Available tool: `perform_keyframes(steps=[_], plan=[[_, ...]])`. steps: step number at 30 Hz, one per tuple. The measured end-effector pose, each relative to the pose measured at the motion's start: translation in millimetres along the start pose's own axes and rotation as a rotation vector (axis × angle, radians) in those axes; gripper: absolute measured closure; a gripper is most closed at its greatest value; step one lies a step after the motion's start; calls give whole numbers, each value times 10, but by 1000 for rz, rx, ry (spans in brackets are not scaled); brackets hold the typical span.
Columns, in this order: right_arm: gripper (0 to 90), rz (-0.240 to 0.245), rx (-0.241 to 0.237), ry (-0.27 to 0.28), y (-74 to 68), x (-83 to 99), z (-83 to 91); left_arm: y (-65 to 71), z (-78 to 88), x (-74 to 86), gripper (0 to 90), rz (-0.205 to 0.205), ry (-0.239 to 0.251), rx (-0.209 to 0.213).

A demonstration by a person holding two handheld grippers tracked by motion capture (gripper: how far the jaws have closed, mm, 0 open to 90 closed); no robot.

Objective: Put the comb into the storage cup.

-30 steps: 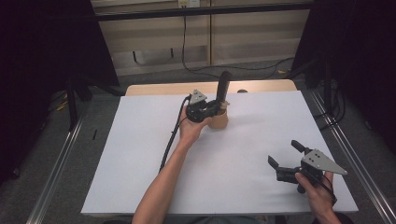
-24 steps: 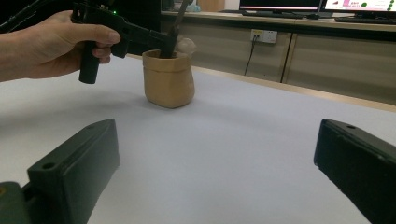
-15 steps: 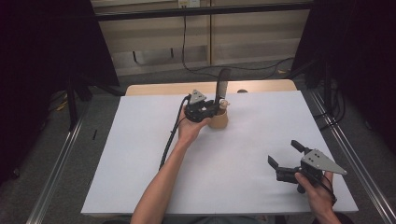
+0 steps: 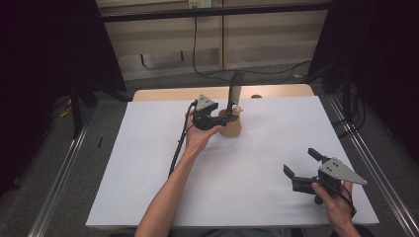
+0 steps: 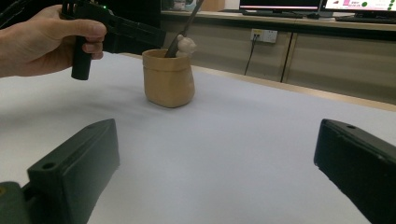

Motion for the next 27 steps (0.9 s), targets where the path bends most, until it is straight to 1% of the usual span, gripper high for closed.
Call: perform_keyframes(steps=[1, 2, 3, 4, 6, 7, 8, 9, 11, 12, 14, 17, 18, 19, 21, 22, 23, 24, 26, 27], plan=[[0, -3, -2, 0, -2, 1, -4, 6, 5, 10, 222, 1, -1, 10], [0, -2, -1, 1, 1, 1, -8, 12, 12, 13, 205, 3, 2, 5], [0, -1, -2, 1, 3, 1, -10, 15, 20, 13, 171, 0, 1, -1], [0, -1, 0, 0, 4, 1, -13, 19, 23, 7, 124, 6, 9, -1], [0, -3, 1, 1, 5, 1, -15, 27, 42, -8, 68, 27, 9, 26], [0, -4, 0, 2, 5, 1, -16, 30, 53, -19, 55, 37, 13, 30], [0, -6, 0, 2, 5, 2, -15, 34, 65, -27, 48, 37, 18, 39], [0, -5, 1, 2, 8, 3, -15, 37, 78, -33, 41, 15, 23, 46], [0, -8, 1, 3, 12, 5, -15, 46, 105, -47, 36, -22, 23, 32], [0, -8, 1, 3, 13, 5, -15, 48, 117, -55, 35, -20, 25, 33], [0, -6, 1, 1, 19, 9, -15, 35, 153, -75, 35, 13, 33, 46], [0, -9, 7, 2, 33, 12, -14, 2, 208, -102, 35, 16, 60, 37], [0, -10, 7, 2, 37, 14, -17, -17, 227, -106, 35, 6, 60, 26], [0, -11, 7, 2, 41, 16, -18, -27, 246, -111, 35, 10, 65, 23], [0, -14, 8, 1, 50, 21, -21, -28, 275, -112, 35, 20, 79, 50], [0, -16, 9, -1, 55, 23, -22, -30, 291, -111, 35, 20, 82, 44], [0, -18, 10, -1, 58, 24, -23, -44, 309, -110, 35, 4, 84, 28], [0, -16, 10, 1, 60, 24, -23, -51, 325, -110, 34, 14, 92, 30], [0, -15, 10, 1, 62, 23, -26, -74, 353, -103, 36, 29, 91, 39], [0, -18, 10, 2, 61, 22, -27, -88, 357, -96, 35, 34, 91, 33]])
Point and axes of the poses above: each handheld gripper's, and its own axes: z roughly backward along the jaws, x roughly out of its underside, y roughly to its right, the point moved 5 cm from there along -z, roughly forward along the jaws, and after that the axes turned 9 degrees about -x, right-handed, at the moved point
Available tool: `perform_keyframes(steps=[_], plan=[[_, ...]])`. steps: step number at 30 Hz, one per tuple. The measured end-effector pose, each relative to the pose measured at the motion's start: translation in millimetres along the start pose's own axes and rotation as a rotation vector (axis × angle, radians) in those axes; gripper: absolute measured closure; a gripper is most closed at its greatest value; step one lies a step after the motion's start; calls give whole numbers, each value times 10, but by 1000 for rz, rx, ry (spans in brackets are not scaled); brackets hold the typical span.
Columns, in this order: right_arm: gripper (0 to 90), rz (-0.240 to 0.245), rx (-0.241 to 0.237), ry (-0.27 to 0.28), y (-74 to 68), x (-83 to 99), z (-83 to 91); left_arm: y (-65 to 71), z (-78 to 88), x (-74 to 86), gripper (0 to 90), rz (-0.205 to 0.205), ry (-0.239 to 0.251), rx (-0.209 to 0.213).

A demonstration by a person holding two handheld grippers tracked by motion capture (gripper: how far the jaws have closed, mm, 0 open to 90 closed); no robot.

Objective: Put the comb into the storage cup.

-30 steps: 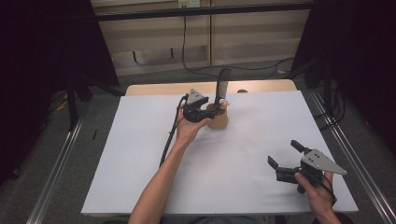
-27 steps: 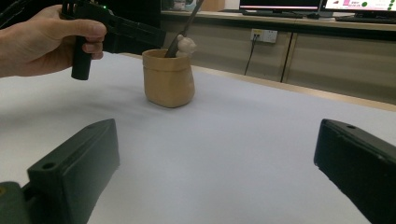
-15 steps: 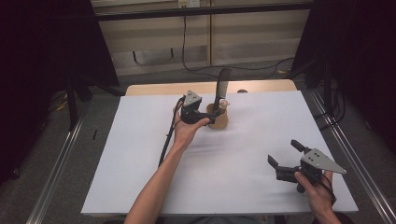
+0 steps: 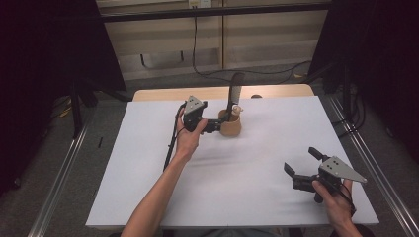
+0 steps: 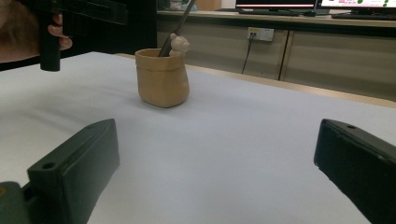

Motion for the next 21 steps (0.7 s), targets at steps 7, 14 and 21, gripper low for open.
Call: perform_keyframes(steps=[7, 14, 21], plan=[[0, 10, 3, 2, -20, -12, 26, 13, 144, 11, 31, -16, 12, -27], [0, 20, 21, 3, -19, -22, 28, 77, 285, -41, 19, -36, 29, -21], [0, 19, 19, 5, -29, -22, 34, 69, 483, -64, 15, -54, 72, -44]])
Point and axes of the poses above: each handheld gripper's, and its own axes: z roughly backward along the jaws, x roughly out of its underside, y roughly to its right, the point moved 5 cm from there along -z, roughly forward along the jaws, and after that the axes turned 9 degrees about -x, right-handed, at the moved point
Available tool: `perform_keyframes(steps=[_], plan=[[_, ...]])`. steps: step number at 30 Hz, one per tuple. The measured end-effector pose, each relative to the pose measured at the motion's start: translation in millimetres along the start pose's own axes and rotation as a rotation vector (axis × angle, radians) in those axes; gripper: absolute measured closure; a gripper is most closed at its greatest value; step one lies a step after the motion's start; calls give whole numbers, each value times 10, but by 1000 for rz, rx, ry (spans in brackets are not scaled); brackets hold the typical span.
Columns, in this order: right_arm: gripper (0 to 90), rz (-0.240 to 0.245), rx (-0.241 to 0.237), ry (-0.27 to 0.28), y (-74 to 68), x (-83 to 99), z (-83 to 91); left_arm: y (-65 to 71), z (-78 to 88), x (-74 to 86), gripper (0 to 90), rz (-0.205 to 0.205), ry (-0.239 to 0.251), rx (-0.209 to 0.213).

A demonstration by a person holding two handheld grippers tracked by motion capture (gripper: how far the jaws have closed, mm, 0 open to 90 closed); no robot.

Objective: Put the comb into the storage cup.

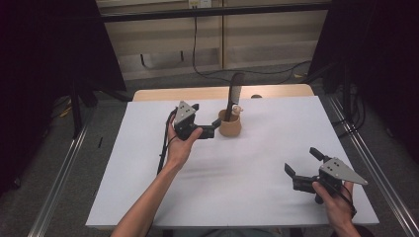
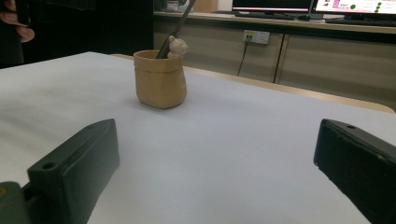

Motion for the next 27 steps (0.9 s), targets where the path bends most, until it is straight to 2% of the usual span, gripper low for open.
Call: perform_keyframes(steps=[2, 5, 7, 10, 13, 14, 17, 20, 23, 27], plan=[[0, 0, 1, 0, -1, 0, 1, -24, 56, 19, 15, 0, 12, -17], [0, 3, 0, -1, -8, -2, 3, -58, 123, 40, 18, 17, 12, -14], [0, 4, 0, -1, -8, -5, 6, -101, 169, 43, 20, 0, 20, -21], [0, 3, 4, -1, -5, -4, 3, -161, 215, 61, 20, 34, 19, -35], [0, 3, 2, -2, -7, -2, 1, -198, 272, 69, 20, 43, 23, -43], [0, 3, 3, -2, -5, -2, 1, -214, 292, 69, 21, 32, 17, -46], [0, 3, 2, -1, -3, -3, 4, -241, 353, 65, 25, 49, 21, -49], [0, 4, 0, -2, -8, -4, 8, -273, 419, 87, 25, 22, 22, -70], [0, 3, -1, -2, -12, -3, 4, -309, 485, 130, 25, 15, 11, -82], [0, 3, 3, -2, -9, -3, 2, -353, 568, 142, 25, 68, 36, -75]])
Point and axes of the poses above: each handheld gripper's, and its own axes: z roughly backward along the jaws, x roughly out of its underside, y roughly to its right, the point moved 5 cm from there along -z, roughly forward along the jaws, and after that the axes turned 9 degrees about -x, right-handed, at the moved point
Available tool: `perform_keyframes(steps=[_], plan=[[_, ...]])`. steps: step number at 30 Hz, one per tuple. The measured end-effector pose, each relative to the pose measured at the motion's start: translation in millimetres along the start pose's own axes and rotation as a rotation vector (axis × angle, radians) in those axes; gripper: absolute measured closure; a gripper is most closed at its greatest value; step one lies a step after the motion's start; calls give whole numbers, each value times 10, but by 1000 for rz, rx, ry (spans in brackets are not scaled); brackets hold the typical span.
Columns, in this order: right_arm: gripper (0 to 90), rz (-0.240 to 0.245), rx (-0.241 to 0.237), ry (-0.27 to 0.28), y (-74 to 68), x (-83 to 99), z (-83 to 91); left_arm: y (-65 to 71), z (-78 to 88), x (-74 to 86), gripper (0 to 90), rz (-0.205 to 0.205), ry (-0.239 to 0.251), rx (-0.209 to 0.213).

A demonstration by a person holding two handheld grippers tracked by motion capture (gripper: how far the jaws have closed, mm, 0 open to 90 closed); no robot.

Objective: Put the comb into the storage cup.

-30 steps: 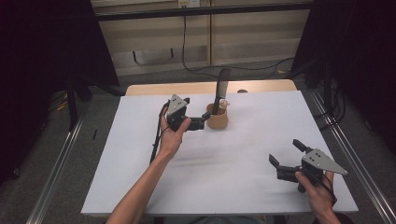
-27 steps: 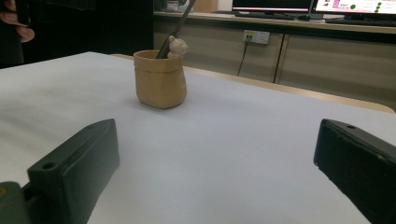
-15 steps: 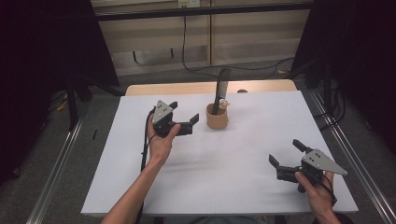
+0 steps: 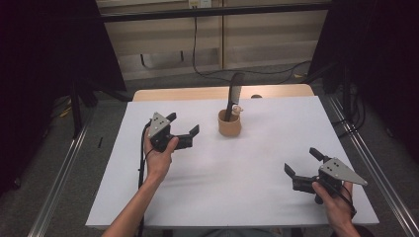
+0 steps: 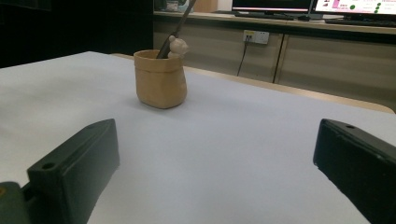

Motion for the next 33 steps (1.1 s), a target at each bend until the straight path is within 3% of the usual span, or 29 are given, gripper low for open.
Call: perform_keyframes(steps=[7, 13, 22, 28, 33], plan=[[0, -3, 1, -2, 2, 4, -6, -35, 136, 35, 30, -48, -7, -28], [0, -5, 2, -3, 1, 5, -8, -35, 278, 41, 30, -43, 10, -46], [0, -6, 6, 3, 7, 2, -6, -97, 401, 192, 32, -24, -25, -66], [0, -4, 10, 3, 7, 1, -3, -123, 534, 211, 31, -31, -9, -90], [0, -4, 9, 4, 5, -2, 4, -146, 650, 263, 31, -11, -2, -101]])
Point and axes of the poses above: each handheld gripper's, and its own axes: z roughly backward along the jaws, x roughly out of its underside, y roughly to its right, the point moved 5 cm from there along -z, roughly forward along the jaws, and after that the axes turned 9 degrees about -x, right-handed, at the moved point
